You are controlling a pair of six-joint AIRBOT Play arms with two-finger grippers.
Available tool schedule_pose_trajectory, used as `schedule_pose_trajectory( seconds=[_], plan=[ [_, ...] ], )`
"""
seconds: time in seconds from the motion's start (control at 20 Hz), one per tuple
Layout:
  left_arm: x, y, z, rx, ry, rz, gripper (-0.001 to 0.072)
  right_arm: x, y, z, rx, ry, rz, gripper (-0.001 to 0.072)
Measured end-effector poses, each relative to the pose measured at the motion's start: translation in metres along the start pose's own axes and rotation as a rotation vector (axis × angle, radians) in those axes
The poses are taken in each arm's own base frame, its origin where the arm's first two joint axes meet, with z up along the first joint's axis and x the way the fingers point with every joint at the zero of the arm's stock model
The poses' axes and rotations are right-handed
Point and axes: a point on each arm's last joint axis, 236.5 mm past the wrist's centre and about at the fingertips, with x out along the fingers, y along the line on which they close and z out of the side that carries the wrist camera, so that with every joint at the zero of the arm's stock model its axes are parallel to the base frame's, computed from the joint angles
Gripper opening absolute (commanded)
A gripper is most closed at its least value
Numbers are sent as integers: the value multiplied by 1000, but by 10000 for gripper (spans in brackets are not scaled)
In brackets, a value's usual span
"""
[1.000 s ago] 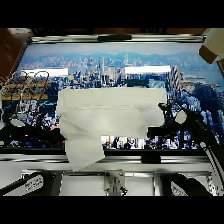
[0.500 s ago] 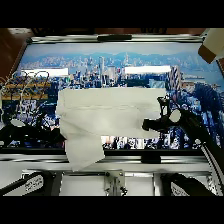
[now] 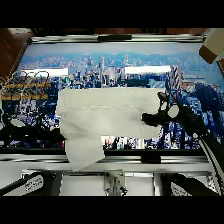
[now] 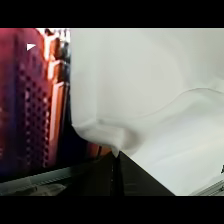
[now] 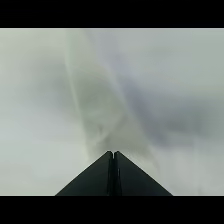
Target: Fold the shirts.
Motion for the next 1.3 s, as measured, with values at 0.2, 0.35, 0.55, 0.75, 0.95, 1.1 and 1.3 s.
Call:
schedule_pose_trajectory(
  seconds=[0.2, 0.35, 0.55, 0.75, 0.95, 1.1, 1.3],
  plan=[
    [0, 0, -1, 0, 4, -1, 28, -20, -13, 33, -43, -77, -95, 632],
    [0, 0, -1, 0, 4, -1, 28, -20, -18, 19, -56, 7, -122, 634],
    [0, 0, -1, 1, 6, -2, 28, -4, -11, -7, -71, 150, -73, 633],
    [0, -1, -3, 2, 12, -4, 28, 13, -4, -21, -62, 232, -27, 628],
    [0, -1, -4, 2, 15, -6, 28, 22, -5, -22, -61, 243, -21, 221],
    [0, -1, -4, 2, 16, -6, 28, 24, -5, -21, -50, 239, -22, 39],
    [0, -2, -5, 2, 21, -10, 28, 18, -5, -11, -60, 208, -32, 40]
  ],
)
